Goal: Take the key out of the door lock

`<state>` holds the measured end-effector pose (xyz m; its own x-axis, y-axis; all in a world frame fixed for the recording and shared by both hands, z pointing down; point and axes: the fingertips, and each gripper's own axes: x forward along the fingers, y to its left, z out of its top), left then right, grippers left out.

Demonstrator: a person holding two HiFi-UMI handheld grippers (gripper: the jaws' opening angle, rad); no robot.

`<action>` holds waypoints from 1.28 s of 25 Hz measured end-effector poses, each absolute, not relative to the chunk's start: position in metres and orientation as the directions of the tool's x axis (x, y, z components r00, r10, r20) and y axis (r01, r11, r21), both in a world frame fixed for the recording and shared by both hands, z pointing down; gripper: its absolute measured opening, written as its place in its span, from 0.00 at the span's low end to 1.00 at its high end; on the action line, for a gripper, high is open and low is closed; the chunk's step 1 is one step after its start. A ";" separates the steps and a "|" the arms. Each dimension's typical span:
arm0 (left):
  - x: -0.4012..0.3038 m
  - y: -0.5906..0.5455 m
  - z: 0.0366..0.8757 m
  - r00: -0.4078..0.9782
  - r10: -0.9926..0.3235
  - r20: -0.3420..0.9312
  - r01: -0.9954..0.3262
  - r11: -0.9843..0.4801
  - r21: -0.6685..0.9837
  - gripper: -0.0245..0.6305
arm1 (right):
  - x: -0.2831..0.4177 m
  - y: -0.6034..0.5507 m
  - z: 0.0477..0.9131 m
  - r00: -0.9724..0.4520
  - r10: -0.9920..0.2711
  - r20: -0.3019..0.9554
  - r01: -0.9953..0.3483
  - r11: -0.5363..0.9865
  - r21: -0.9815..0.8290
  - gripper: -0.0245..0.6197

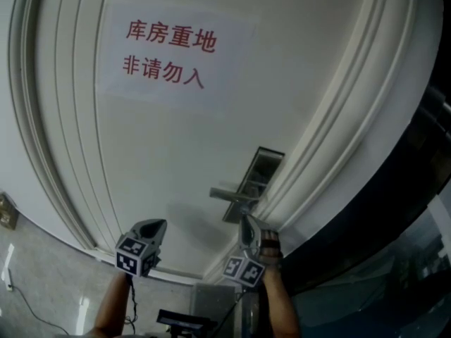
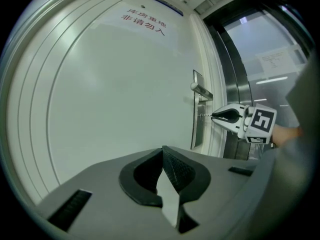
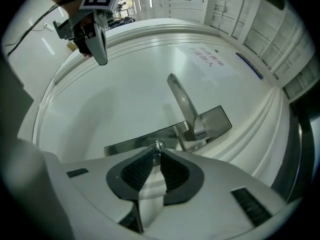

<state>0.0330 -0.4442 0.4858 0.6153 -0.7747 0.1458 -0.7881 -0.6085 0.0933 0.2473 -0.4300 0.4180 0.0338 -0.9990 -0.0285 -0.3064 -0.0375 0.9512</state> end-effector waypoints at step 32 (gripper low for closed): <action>0.017 -0.454 0.485 0.576 -0.807 0.128 -0.817 -0.565 0.115 0.05 | 0.252 -0.460 0.419 0.078 -0.997 -0.030 -0.108 -0.038 0.993 0.07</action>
<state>0.0168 -0.4539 0.4849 0.5762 -0.8072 0.1278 -0.8170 -0.5650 0.1148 0.2518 -0.4595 0.4188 0.0778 -0.9965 -0.0299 -0.1078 -0.0382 0.9934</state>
